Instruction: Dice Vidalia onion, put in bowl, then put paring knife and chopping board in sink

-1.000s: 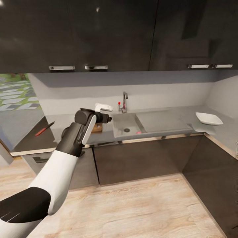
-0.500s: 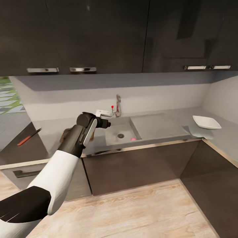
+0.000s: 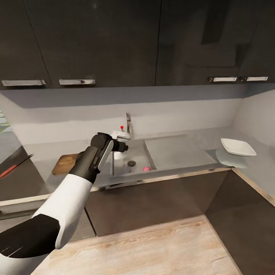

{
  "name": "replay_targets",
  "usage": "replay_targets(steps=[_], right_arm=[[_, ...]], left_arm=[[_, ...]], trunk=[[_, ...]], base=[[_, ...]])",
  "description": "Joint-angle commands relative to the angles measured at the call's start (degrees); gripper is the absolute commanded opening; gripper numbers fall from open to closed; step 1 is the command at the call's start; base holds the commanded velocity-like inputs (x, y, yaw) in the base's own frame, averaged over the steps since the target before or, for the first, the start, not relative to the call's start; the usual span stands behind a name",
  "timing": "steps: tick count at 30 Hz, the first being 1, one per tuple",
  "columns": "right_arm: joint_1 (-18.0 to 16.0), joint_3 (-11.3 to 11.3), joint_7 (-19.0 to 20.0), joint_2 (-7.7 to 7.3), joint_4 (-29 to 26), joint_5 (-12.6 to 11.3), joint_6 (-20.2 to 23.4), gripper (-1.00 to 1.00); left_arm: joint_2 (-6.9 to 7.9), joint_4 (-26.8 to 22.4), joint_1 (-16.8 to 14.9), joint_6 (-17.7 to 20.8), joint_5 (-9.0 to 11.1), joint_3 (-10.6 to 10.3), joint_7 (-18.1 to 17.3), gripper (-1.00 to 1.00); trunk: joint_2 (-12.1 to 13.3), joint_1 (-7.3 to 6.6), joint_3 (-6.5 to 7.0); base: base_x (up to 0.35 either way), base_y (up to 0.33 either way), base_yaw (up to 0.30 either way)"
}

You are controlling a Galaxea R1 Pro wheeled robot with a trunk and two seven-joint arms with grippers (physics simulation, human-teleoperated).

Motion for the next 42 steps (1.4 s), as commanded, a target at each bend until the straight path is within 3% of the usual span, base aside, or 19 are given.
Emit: replay_targets(steps=[1,15,21,24,34,42], right_arm=[[0.0,-0.3,-0.4,0.01,0.0,0.6,-0.1,1.00],[0.0,-0.3,-0.4,0.00,0.0,0.6,-0.1,1.00],[0.0,-0.3,-0.4,-0.05,0.0,0.6,-0.1,1.00],[0.0,-0.3,-0.4,-0.08,0.0,0.6,-0.1,1.00],[0.0,-0.3,-0.4,-0.08,0.0,0.5,-0.1,1.00],[0.0,-0.3,-0.4,-0.08,0.0,0.5,-0.1,1.00]], left_arm=[[0.00,0.4,-0.1,0.2,0.3,-0.1,0.4,1.00],[-0.17,5.3,0.1,0.0,0.5,-0.1,0.2,1.00],[-0.16,9.2,0.1,-0.1,5.4,-0.1,0.2,1.00],[-0.11,11.4,0.1,-0.2,6.5,-0.1,0.2,1.00],[-0.17,15.9,0.2,-4.1,6.9,-0.1,0.1,1.00],[-0.18,16.3,0.2,-4.3,6.9,-0.3,0.1,1.00]], trunk=[[-0.1,0.06,-0.12],[-0.1,0.06,-0.12],[-0.1,0.06,-0.18],[-0.1,0.06,-0.36],[-0.1,0.06,-1.16],[-0.1,0.06,-1.81]], base=[[0.236,-0.228,0.000],[0.172,-0.207,0.000],[0.016,-0.020,0.000],[0.002,-0.003,0.000],[0.000,0.000,0.000],[0.000,0.000,0.000]])
